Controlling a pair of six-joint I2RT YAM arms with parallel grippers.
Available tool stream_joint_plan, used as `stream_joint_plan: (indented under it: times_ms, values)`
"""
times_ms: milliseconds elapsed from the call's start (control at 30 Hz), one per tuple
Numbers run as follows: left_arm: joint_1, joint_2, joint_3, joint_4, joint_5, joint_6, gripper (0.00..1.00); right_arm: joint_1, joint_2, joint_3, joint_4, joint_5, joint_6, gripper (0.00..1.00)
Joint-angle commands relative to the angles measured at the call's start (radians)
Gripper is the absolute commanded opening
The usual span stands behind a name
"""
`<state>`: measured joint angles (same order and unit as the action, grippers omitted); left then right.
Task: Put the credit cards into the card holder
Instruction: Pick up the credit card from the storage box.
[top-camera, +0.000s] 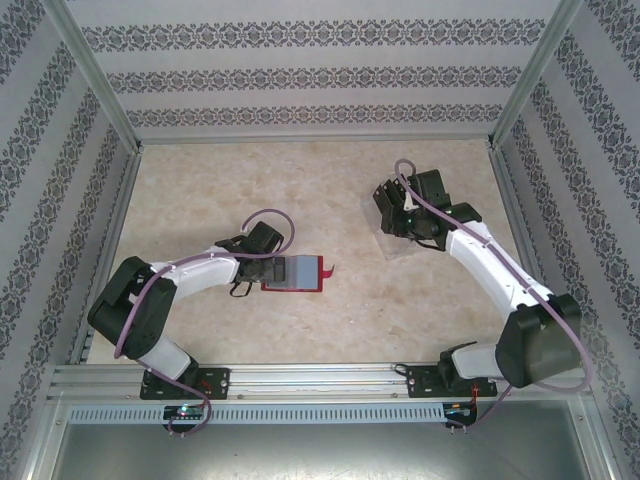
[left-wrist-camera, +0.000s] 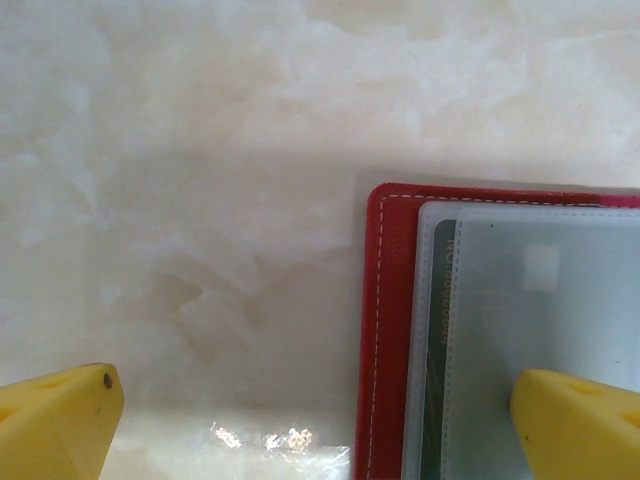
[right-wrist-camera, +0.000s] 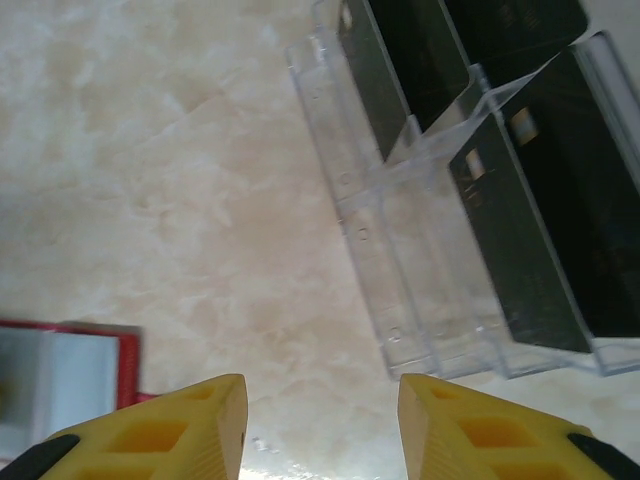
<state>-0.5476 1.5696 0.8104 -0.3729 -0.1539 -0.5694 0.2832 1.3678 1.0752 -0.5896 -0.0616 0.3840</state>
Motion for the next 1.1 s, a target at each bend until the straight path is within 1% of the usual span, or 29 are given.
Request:
stream_joint_plan:
  times_ms: [0,100,333,533,833,1067]
  values:
    - [0.009,-0.017,-0.03,-0.031,-0.025,-0.013,1.0,-0.007,0.042,0.04,-0.059,0.135,-0.071,0.44]
    - [0.009,-0.021,-0.036,-0.026,-0.018,-0.016,1.0,-0.008,0.075,0.067,-0.055,0.168,-0.095,0.44]
    - [0.009,-0.022,-0.034,-0.024,-0.009,-0.021,1.0,-0.003,0.186,0.171,-0.049,0.178,-0.14,0.42]
    - [0.008,-0.03,-0.032,-0.027,-0.004,-0.022,1.0,-0.003,0.282,0.274,-0.095,0.243,-0.163,0.4]
    - [0.009,-0.04,-0.031,-0.028,-0.004,-0.021,1.0,-0.004,0.281,0.237,-0.113,0.293,-0.174,0.35]
    - [0.008,-0.036,-0.025,-0.028,-0.001,-0.021,1.0,-0.002,0.303,0.209,-0.11,0.33,-0.185,0.35]
